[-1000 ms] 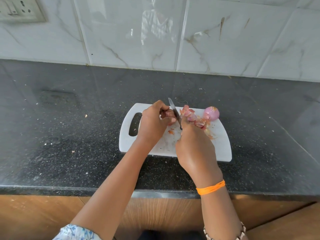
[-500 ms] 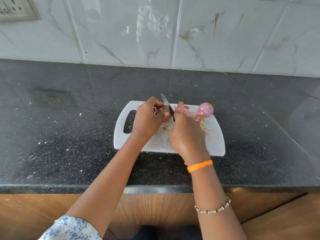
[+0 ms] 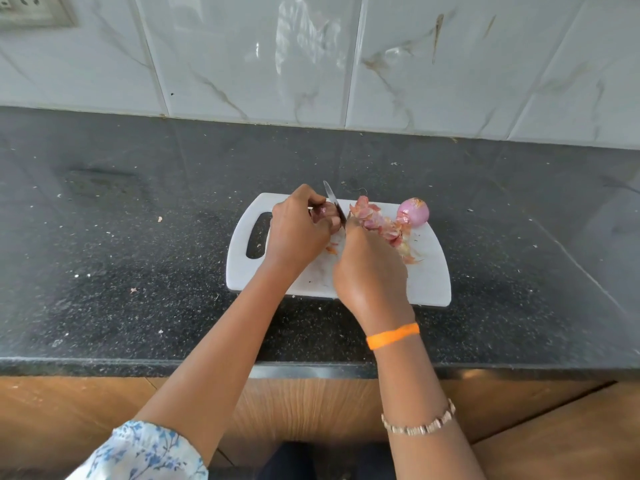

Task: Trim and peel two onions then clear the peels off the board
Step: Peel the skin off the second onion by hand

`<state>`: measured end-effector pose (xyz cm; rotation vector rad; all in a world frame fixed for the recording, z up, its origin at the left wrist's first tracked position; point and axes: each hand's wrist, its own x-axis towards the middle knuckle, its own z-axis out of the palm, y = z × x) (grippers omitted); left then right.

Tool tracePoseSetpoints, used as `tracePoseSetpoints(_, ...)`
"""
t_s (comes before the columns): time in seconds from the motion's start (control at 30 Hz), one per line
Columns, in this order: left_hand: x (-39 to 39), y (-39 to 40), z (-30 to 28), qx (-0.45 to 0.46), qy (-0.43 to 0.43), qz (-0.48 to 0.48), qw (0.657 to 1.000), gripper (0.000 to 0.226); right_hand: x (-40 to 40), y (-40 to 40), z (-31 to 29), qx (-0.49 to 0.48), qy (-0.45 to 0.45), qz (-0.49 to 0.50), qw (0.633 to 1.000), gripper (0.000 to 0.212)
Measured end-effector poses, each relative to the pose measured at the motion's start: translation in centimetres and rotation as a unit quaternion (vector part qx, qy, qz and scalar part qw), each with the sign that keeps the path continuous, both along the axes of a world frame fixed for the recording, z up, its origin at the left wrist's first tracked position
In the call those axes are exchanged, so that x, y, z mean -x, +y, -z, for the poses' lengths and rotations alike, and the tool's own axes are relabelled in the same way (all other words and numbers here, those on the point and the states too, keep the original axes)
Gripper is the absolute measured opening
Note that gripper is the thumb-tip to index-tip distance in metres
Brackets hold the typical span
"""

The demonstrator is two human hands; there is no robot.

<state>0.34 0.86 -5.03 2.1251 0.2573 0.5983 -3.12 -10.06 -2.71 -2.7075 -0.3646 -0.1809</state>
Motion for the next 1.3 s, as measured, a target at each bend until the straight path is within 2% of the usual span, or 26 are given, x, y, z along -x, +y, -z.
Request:
tracePoseSetpoints(0.13,0.2,-0.1,-0.3,-0.005,-0.002,-0.002,1.000,0.023,-0.4,-0.2,-0.1,-0.010,0.015,-0.015,1.000,0.042)
tracePoseSetpoints(0.3,0.2,0.0,-0.1,-0.002,-0.002,-0.006,1.000,0.022,0.8,-0.1,0.4,0.004,0.000,-0.006,1.000,0.047)
tracePoseSetpoints(0.43,0.2,0.2,-0.2,0.018,-0.006,-0.015,1.000,0.023,-0.9,1.1,-0.2,0.012,0.013,-0.007,1.000,0.037)
tracePoseSetpoints(0.57,0.3,0.4,0.0,0.046,-0.004,-0.015,0.999,0.023,0.8,0.7,0.4,0.031,-0.001,-0.004,0.999,0.049)
tracePoseSetpoints(0.73,0.5,0.9,0.3,0.044,-0.001,-0.025,0.999,0.025,-0.9,1.7,1.2,0.031,0.031,0.010,0.999,0.029)
tracePoseSetpoints(0.9,0.6,2.0,0.5,0.073,0.009,-0.032,0.997,0.027,-1.3,1.0,1.7,0.038,0.011,0.012,0.999,0.035)
tracePoseSetpoints(1.03,0.8,2.2,0.2,0.041,0.020,-0.001,0.999,0.046,-2.0,0.1,1.1,0.040,0.028,0.017,0.999,0.041)
tracePoseSetpoints(1.17,0.9,2.2,0.1,0.024,0.037,0.000,0.999,0.027,-1.8,0.1,1.2,0.040,0.027,0.020,0.999,0.044)
tracePoseSetpoints(1.3,0.6,2.2,0.4,0.016,0.045,0.021,0.999,0.037,-1.7,0.2,1.3,0.046,0.027,0.023,0.998,0.043)
